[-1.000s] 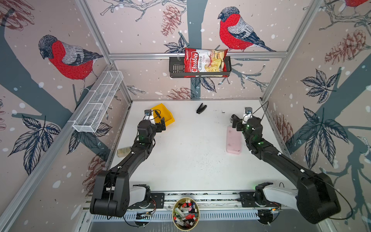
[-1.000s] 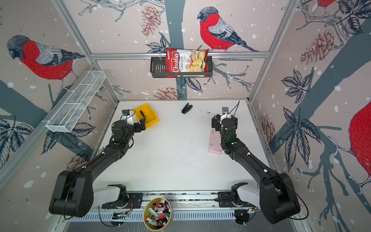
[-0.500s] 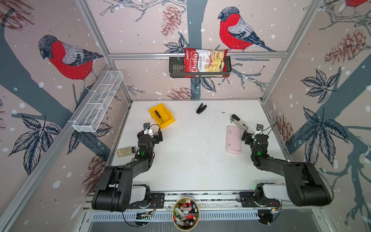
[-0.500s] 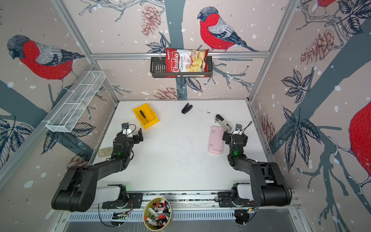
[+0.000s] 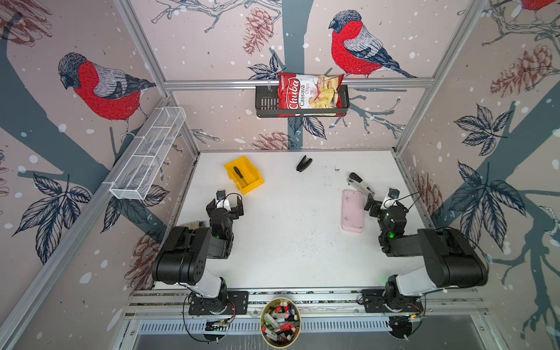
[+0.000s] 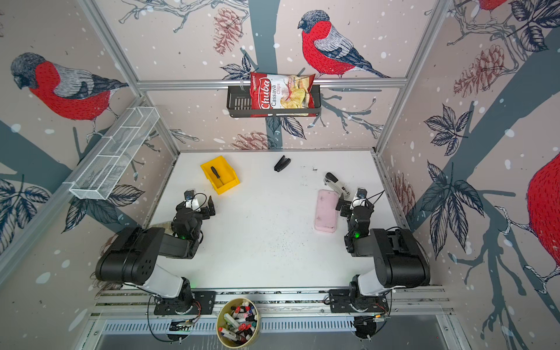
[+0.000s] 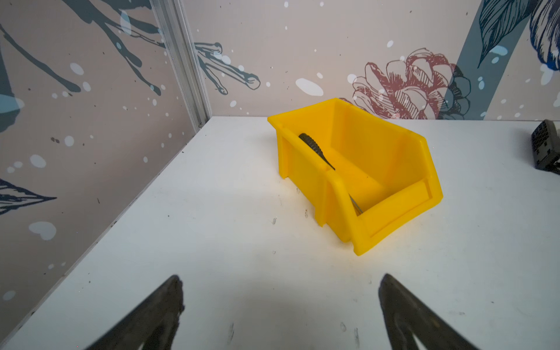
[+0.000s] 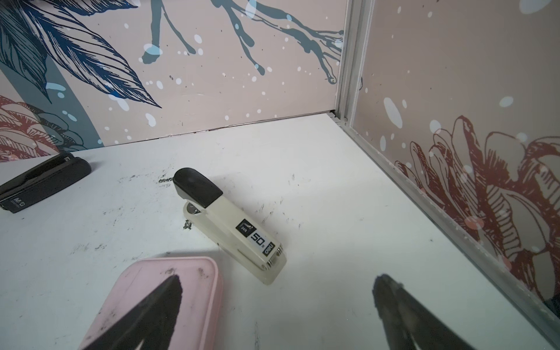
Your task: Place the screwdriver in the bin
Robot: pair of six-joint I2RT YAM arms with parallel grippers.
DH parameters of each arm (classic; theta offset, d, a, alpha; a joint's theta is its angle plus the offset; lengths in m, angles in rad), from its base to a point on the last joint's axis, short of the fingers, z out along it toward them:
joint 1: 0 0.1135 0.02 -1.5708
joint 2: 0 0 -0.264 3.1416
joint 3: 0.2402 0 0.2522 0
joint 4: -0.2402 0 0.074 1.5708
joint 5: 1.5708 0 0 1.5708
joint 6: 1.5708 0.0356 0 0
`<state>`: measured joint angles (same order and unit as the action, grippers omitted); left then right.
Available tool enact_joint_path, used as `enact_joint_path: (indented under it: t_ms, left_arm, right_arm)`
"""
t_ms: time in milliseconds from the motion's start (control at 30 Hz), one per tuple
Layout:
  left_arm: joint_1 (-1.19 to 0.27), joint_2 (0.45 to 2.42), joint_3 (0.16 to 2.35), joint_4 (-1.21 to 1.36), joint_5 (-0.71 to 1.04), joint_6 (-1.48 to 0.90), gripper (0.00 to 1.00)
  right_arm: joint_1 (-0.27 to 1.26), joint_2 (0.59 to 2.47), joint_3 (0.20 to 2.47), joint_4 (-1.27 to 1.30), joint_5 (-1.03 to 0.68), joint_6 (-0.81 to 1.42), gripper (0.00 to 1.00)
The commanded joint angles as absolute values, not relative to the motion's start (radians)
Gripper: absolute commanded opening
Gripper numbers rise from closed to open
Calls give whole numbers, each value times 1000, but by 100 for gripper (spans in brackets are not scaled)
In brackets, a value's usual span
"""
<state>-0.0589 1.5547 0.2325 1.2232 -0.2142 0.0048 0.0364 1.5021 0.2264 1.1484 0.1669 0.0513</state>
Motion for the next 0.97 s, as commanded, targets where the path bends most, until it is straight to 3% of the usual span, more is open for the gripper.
enact_joint_path:
  t_ms: [0, 933]
  left_arm:
    - [-57, 1559, 231, 1312, -237, -7, 99]
    - [-61, 1562, 229, 1321, -244, 0, 99]
  right_arm:
    - [17, 1502, 236, 1198, 123, 68, 100]
    - [17, 1500, 237, 1193, 124, 68, 99]
